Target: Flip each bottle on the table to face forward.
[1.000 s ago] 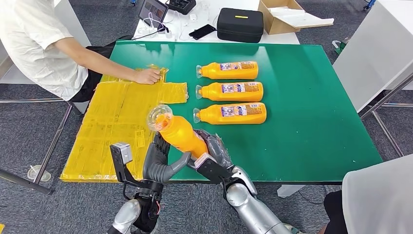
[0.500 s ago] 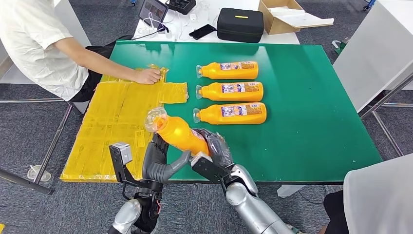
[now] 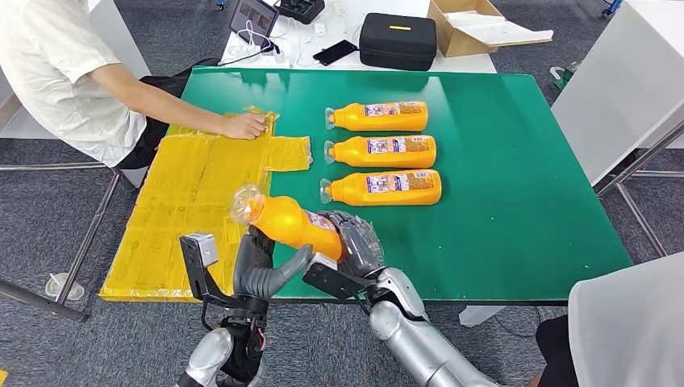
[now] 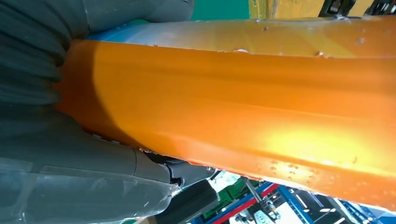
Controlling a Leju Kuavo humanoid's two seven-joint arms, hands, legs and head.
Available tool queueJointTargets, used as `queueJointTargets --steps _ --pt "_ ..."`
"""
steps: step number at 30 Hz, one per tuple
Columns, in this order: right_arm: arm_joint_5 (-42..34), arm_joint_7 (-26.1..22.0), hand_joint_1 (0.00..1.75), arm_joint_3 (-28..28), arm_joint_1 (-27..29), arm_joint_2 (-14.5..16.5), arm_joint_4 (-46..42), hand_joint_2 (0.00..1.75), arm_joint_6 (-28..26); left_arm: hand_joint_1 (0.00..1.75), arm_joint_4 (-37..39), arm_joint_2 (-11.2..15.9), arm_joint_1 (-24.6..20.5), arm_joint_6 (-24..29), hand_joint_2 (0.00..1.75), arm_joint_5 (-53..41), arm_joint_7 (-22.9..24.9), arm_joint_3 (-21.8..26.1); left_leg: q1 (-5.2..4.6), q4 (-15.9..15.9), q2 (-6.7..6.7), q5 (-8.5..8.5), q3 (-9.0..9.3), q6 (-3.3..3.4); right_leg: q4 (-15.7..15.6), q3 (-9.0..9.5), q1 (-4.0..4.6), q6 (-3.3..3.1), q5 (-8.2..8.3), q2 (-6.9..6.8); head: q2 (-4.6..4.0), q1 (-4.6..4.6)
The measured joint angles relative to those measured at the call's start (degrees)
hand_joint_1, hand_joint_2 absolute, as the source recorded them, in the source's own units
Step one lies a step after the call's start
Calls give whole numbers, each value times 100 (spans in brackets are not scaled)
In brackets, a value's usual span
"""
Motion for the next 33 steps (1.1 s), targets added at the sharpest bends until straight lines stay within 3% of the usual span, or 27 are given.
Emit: queueJointTargets --steps 7,14,22,23,24,25,26,27,29,33 --pt "-282 -374 175 76 2 82 -30 175 71 0 19 -7 -59 -229 175 376 105 5 0 0 1 0 1 0 0 0 0 0 0 0 -1 0" --pt "-352 -430 175 110 2 112 -51 175 109 0 25 -7 -79 -272 175 421 108 5 0 0 0 0 1 0 0 -1 0 0 0 0 -1 0" --pt "-1036 -971 175 111 51 195 -139 175 448 2 26 -14 -138 -502 175 741 144 -1 0 0 1 0 1 0 0 -2 1 0 0 0 -1 -1" --pt "-1075 -979 169 111 51 200 -143 175 482 43 26 -14 -150 -503 175 755 143 -1 0 0 1 0 1 0 0 -2 1 0 0 0 -1 0" --pt "-1110 -981 148 111 51 203 -145 175 519 86 28 -14 -159 -503 175 764 141 -1 1 0 1 0 1 0 0 -2 1 0 0 0 -1 0" --pt "-1141 -983 117 111 50 203 -145 175 551 130 33 -14 -167 -503 175 764 136 -2 1 0 1 0 1 0 0 -2 1 0 0 0 -1 0" --pt "-1164 -983 74 110 50 203 -145 175 580 172 39 -14 -173 -503 175 758 125 -4 1 0 1 0 1 0 0 -2 1 0 0 0 -1 0" --pt "-1184 -979 36 110 50 203 -145 175 609 175 46 -14 -179 -500 175 739 103 -7 1 0 1 0 1 0 0 -2 1 0 0 0 -1 0" --pt "-1221 -967 1 109 49 203 -145 175 662 175 59 -14 -192 -485 175 649 26 -14 0 0 1 1 1 0 0 -2 0 0 0 0 -1 0" --pt "-1321 -953 0 109 47 203 -144 175 755 175 90 -13 -248 -455 175 493 -122 -18 0 0 0 1 1 0 0 -2 0 0 1 0 -1 0"
